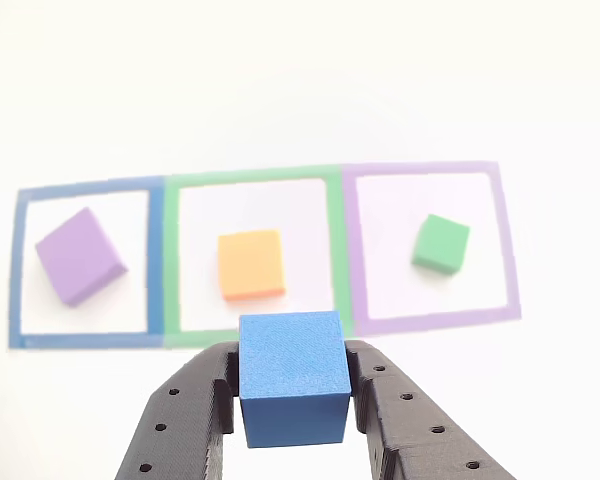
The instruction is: Tower of hanoi
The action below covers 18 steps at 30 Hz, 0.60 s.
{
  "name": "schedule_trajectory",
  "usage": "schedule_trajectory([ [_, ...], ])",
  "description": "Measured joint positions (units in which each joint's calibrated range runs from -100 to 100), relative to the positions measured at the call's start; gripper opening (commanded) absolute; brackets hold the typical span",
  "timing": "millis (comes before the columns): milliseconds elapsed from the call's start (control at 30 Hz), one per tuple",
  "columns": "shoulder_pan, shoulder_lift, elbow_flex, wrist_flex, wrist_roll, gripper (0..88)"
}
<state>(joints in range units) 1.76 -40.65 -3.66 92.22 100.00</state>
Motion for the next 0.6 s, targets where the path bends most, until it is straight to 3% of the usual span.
schedule_trajectory([
  [333,9.0,-4.5,4.4,0.2,0.0,1.9],
  [600,12.4,-7.9,25.2,-16.0,0.0,2.4],
])
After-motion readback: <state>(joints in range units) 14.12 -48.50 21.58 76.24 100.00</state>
